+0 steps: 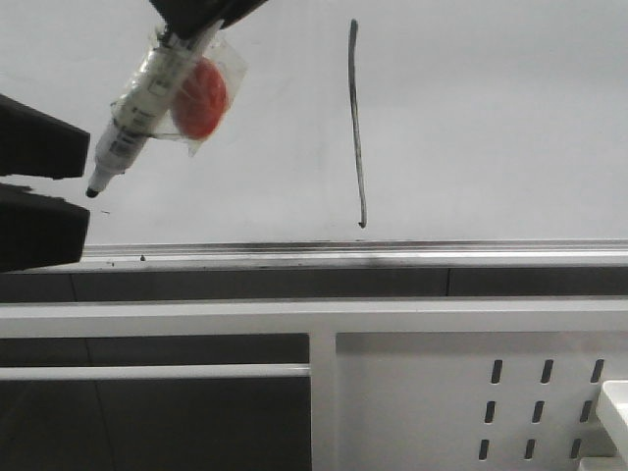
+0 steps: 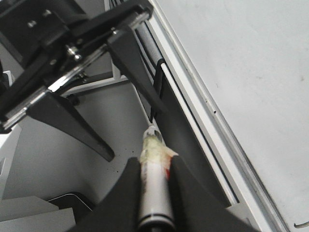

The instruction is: Write number 1 on whiteboard

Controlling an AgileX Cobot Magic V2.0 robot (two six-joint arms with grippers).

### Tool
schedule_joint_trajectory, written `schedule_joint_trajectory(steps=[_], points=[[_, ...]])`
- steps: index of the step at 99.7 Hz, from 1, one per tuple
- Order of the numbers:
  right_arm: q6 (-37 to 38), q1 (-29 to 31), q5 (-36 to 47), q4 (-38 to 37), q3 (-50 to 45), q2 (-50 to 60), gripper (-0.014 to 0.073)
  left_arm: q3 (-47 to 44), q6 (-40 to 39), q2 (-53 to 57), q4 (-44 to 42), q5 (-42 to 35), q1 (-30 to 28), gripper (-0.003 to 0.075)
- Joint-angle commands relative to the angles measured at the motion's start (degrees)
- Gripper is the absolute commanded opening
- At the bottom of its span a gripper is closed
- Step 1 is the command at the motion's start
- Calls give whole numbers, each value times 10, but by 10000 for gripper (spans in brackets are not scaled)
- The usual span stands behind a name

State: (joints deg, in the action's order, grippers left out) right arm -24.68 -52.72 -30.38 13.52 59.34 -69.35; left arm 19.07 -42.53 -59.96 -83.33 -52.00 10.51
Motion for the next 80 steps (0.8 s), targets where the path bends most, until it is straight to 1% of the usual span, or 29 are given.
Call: schedule_joint_trajectory(steps=[1,15,32,47,58,80], points=[[-2,0,29,6,21,11,-71,25,16,-17,47,-43,-2,421],[-2,0,25,6,21,11,-71,45,47,-46,68,-72,-2,421],[-2,0,22,6,21,11,-71,57,49,-55,68,-90,-2,413],[-2,0,22,6,21,11,-71,57,49,-55,62,-119,-2,330],[-2,0,22,11,21,11,-71,57,49,-55,51,-120,-2,278],[-2,-3,21,16,21,11,-71,57,48,-55,47,-121,-2,272]])
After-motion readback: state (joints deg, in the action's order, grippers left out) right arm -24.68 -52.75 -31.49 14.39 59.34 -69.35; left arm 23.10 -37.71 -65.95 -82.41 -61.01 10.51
